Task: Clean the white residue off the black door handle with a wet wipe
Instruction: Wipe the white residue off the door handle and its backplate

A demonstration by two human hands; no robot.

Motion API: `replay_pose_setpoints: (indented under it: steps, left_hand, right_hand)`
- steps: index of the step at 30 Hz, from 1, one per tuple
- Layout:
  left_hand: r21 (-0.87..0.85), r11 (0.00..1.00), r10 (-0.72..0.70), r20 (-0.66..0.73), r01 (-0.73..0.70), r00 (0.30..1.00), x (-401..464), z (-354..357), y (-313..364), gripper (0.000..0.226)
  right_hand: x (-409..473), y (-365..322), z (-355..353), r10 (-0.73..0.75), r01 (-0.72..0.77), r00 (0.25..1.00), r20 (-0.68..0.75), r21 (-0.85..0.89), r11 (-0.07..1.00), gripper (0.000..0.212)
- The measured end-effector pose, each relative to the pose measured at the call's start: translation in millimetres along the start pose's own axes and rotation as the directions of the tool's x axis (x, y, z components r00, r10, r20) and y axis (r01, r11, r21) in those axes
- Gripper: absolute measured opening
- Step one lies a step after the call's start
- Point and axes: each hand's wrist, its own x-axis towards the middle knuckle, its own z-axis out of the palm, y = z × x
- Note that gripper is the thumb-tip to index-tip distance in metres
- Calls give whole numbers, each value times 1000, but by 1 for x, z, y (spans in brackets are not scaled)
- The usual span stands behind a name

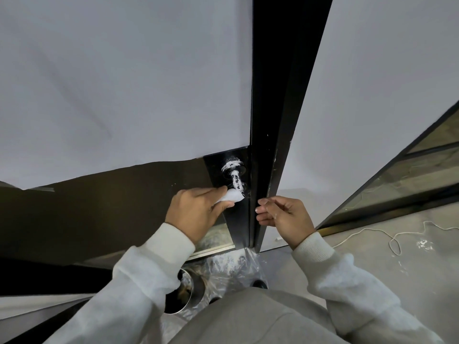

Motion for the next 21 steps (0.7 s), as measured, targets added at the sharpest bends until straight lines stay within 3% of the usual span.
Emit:
replay_pose_setpoints:
  steps: [7, 11, 13, 15, 17, 21]
  left_hand:
    - [-311, 940, -58, 261, 141, 964, 19, -31, -19, 19]
    - [-181, 952, -163, 385, 247, 908, 16, -21, -20, 37]
    - [-159, 952, -199, 329, 261, 923, 11, -13, -14, 42]
    - [-204, 955, -158, 264, 215, 951, 12, -12, -9, 32]
    - [-193, 967, -108, 284, 167, 953, 17, -18, -9, 24]
    - [-239, 945, -108, 414, 223, 904, 26, -30, -13, 29]
  right_hand:
    - [1, -1, 4, -14, 14, 999, 45, -1, 1000, 18]
    - [0, -1, 6, -36, 35, 995, 91, 17, 999, 17]
    - [1, 2, 10, -59, 60, 987, 148, 1, 998, 20]
    - [4, 6, 17, -92, 118, 972, 215, -113, 986, 25]
    - [6, 10, 28, -116, 194, 946, 302, -246, 950, 39]
    - [9, 11, 49, -99, 190, 932, 350, -236, 953, 41]
